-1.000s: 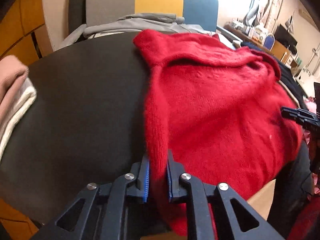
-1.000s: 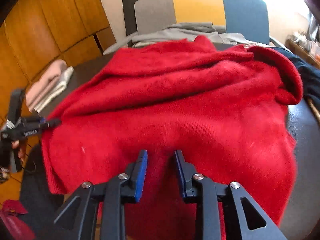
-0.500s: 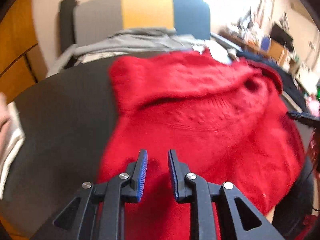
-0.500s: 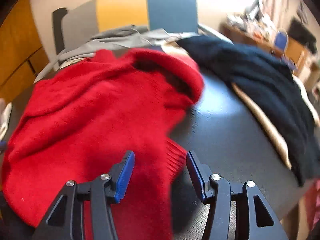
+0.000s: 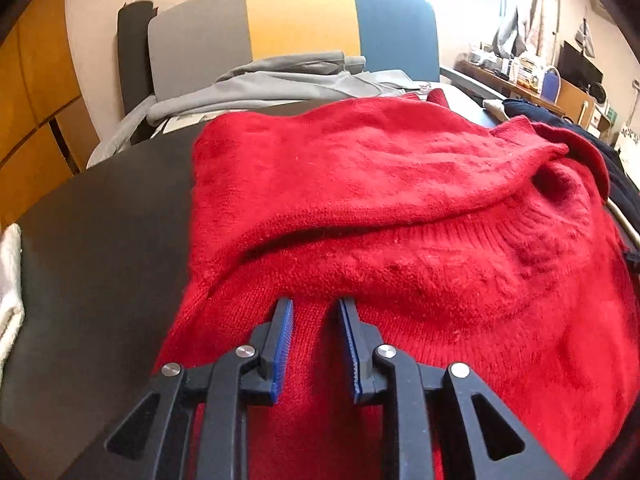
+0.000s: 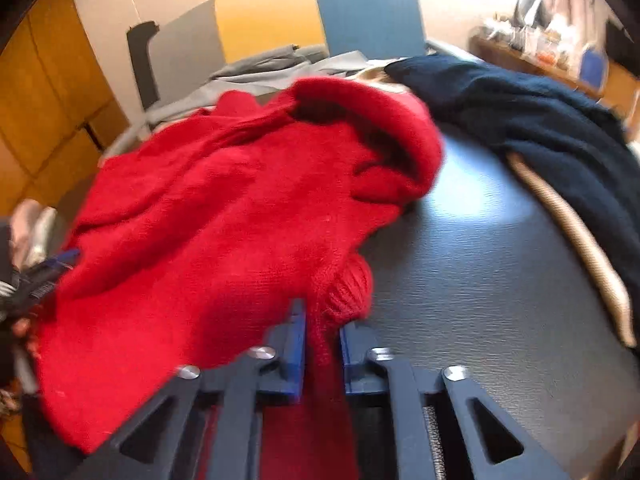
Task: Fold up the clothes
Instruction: 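Lay the red sweater flat on the table and open both tools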
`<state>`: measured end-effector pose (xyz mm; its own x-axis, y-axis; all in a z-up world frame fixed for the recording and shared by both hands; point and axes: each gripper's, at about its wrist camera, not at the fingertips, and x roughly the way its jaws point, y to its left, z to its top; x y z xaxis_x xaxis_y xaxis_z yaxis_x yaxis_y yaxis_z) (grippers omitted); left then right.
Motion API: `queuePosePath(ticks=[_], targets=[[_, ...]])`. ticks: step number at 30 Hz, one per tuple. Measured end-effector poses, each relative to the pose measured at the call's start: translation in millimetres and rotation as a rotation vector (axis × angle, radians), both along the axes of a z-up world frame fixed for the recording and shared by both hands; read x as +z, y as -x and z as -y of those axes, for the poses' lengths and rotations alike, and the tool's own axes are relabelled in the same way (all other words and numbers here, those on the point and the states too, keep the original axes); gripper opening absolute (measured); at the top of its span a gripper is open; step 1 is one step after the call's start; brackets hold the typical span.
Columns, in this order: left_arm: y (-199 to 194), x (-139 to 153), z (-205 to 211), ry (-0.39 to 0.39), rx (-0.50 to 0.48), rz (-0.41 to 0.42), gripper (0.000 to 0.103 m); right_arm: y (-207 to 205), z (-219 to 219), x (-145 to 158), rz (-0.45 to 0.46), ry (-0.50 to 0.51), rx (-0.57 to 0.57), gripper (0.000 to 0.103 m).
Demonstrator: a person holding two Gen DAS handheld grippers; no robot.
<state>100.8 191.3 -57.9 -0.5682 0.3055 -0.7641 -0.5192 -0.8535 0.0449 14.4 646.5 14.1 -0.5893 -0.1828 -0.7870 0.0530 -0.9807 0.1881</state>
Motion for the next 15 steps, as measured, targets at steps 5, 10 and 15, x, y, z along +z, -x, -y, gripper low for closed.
queuePosePath(ticks=[5,10,15], targets=[[-3,0,7,-0.020,0.003,-0.007,0.024,-21,-19,25,-0.069,-0.047,-0.032,0.013],[-3,0,10,-0.019,0.000,-0.015,0.024,-42,-52,16,-0.010,0.118,-0.067,0.022],[6,3,33,-0.013,-0.027,-0.022,0.024,-38,-93,-6,0.009,0.280,-0.211,0.052]])
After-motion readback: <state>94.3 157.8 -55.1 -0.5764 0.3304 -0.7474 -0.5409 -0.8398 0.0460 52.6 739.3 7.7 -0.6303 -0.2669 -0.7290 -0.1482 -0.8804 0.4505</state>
